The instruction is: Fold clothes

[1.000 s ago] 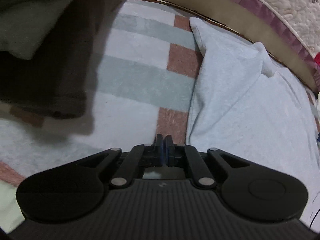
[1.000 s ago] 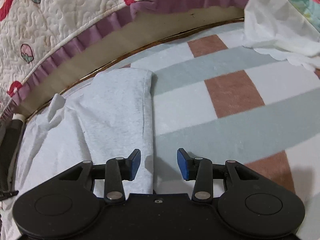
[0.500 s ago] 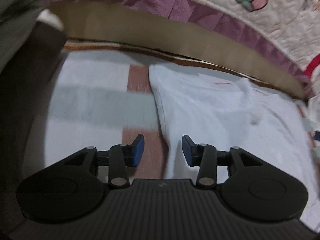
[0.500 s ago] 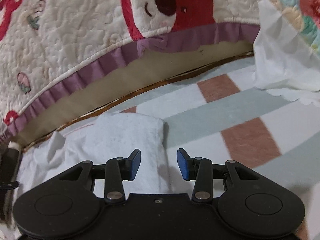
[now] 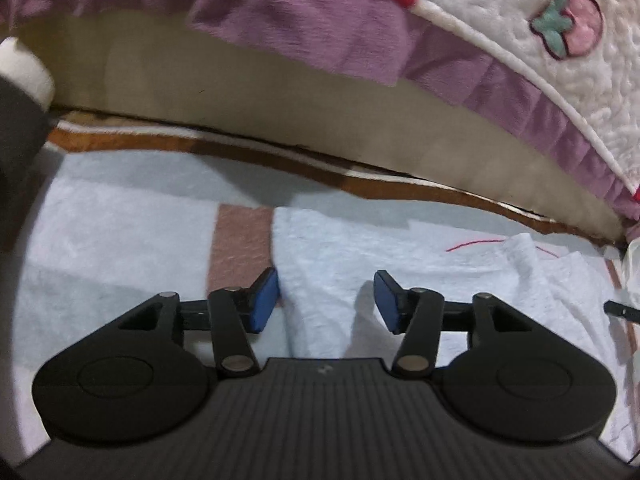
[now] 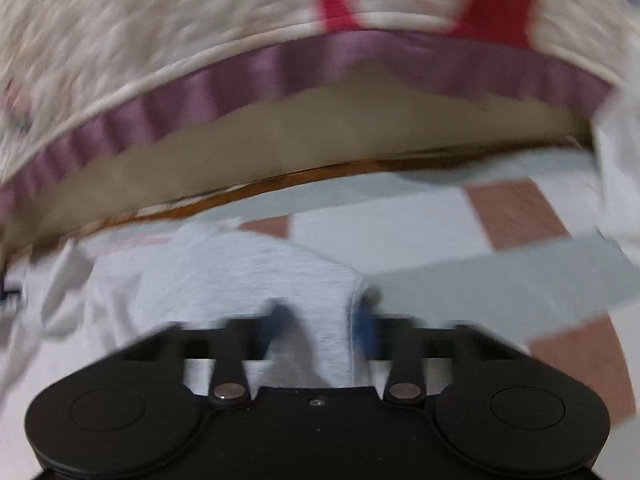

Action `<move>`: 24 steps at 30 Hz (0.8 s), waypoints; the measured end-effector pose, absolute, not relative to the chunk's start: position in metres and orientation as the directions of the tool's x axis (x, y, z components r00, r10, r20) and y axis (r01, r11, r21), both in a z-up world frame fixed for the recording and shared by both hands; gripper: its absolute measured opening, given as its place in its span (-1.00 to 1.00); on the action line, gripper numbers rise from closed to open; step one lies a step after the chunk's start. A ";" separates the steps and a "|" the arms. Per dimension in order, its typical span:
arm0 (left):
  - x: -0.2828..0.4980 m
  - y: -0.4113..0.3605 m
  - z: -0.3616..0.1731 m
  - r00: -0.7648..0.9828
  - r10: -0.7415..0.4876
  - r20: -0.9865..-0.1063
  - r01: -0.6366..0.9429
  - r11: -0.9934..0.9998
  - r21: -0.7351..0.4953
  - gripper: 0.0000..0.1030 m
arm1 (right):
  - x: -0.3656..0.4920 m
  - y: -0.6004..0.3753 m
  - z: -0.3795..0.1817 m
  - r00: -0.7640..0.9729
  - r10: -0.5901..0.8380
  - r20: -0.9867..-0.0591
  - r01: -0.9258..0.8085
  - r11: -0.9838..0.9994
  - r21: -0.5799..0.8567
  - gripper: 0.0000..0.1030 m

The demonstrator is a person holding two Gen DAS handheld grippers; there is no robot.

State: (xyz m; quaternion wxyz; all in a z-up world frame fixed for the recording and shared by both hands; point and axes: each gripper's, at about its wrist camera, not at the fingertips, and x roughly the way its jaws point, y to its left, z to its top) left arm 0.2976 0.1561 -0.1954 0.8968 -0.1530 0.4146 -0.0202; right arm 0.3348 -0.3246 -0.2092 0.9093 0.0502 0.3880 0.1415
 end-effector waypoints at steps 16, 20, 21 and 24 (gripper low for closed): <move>0.292 0.132 -0.174 0.735 0.097 -0.671 -0.113 0.993 0.020 -0.96 | 0.317 -0.331 -0.180 0.782 0.134 -0.609 -0.135 0.990 0.045 -0.98; 0.257 0.138 -0.154 0.776 -0.026 -0.631 -0.070 0.990 -0.126 -0.96 | 0.291 -0.339 -0.168 0.785 0.296 -0.545 -0.249 0.955 0.160 -0.97; 0.240 0.139 -0.148 0.771 -0.074 -0.633 -0.049 0.984 -0.174 -0.96 | 0.275 -0.338 -0.164 0.768 0.365 -0.526 -0.342 0.928 0.144 -0.96; 0.176 0.131 -0.142 0.746 -0.211 -0.631 0.066 0.967 -0.246 -0.96 | 0.226 -0.328 -0.167 0.630 0.514 -0.582 -0.601 0.797 0.052 -0.96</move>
